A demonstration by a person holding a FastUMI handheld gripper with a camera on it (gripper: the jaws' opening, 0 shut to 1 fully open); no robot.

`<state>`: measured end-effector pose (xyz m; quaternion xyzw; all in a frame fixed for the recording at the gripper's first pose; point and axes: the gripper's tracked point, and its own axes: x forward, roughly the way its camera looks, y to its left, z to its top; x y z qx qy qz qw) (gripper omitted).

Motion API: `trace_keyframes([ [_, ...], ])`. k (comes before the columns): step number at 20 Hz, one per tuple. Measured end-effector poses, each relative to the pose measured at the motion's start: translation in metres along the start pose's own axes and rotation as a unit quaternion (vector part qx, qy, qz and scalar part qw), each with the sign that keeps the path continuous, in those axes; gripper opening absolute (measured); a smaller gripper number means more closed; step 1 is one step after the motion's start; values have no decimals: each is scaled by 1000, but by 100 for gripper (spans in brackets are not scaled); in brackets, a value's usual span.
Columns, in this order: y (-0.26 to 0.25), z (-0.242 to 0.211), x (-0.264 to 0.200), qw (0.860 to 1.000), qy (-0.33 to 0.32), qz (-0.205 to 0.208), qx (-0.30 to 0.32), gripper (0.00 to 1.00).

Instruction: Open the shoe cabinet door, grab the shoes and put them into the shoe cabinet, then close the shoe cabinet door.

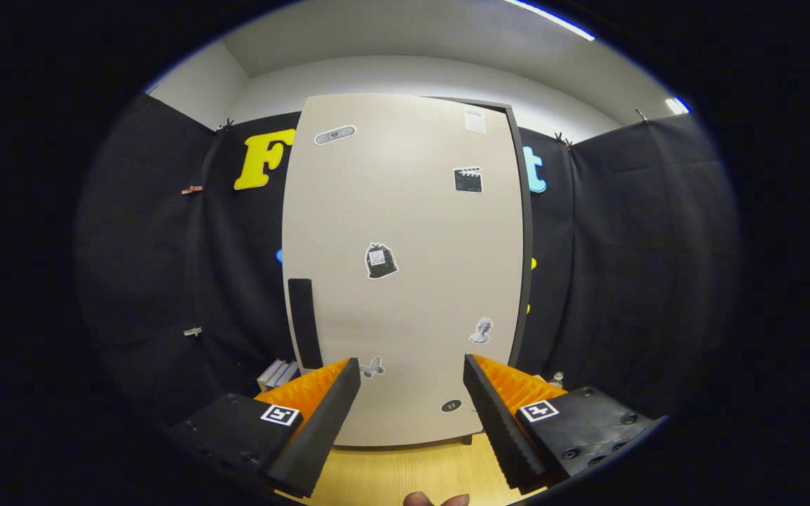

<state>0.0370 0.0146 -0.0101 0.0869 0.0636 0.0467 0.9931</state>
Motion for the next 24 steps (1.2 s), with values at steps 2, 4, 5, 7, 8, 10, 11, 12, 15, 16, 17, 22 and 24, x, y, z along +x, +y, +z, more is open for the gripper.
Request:
trace_keyframes([
  [2,-6,1,5,1000,-1,-8,1,97],
  [4,-15,2,12,1000,-5,-22,4,97],
  [5,-19,2,16,1000,-6,-28,4,97],
  [7,-21,2,24,999,-10,-32,-2,97],
  [8,-20,0,27,1000,-7,-27,-8,97],
  [10,-13,-6,32,1000,4,-13,-15,97],
  [11,-10,-7,32,1000,5,-6,-16,97],
  [12,-8,-6,33,1000,2,0,-17,97],
  [15,-4,-5,33,1000,-2,18,-23,97],
  [16,-3,-6,32,999,0,24,-22,97],
  [17,-1,-8,31,999,0,30,-21,97],
  [22,5,-17,27,998,6,56,-34,97],
  [24,9,-21,26,997,4,67,-39,97],
])
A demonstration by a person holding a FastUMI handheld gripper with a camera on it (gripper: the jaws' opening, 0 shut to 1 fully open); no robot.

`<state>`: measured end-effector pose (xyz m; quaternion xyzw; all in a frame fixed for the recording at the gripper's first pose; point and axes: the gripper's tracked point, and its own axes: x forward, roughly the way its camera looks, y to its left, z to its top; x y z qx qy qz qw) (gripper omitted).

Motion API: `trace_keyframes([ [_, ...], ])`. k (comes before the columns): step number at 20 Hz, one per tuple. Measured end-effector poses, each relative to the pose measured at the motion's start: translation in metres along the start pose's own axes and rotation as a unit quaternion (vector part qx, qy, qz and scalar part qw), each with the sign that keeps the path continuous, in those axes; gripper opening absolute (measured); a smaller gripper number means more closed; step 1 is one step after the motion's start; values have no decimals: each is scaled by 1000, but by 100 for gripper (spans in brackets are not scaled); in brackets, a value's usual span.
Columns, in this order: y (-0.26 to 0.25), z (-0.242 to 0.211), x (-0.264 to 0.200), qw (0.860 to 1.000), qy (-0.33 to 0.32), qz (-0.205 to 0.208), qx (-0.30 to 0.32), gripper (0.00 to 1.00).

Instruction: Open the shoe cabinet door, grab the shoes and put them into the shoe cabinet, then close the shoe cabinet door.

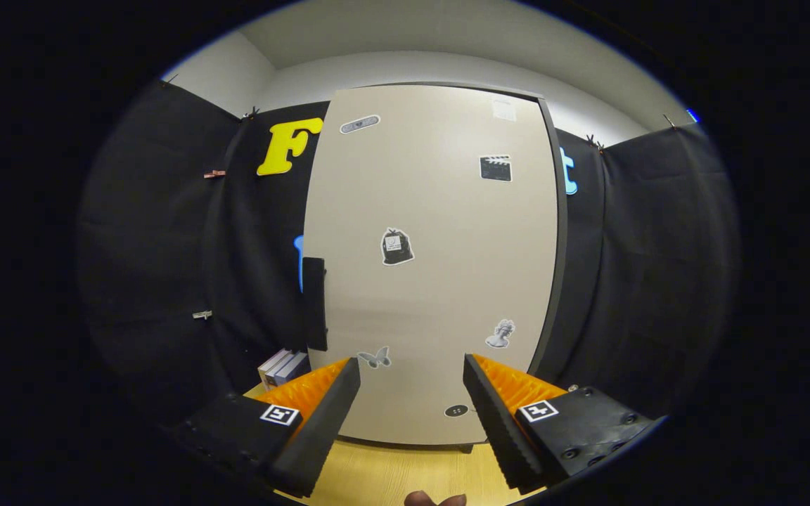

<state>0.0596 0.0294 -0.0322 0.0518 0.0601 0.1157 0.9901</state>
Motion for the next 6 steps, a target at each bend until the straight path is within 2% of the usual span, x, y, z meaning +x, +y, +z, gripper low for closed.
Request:
trace_keyframes([
  [6,3,-5,6,999,-15,40,6,98],
])
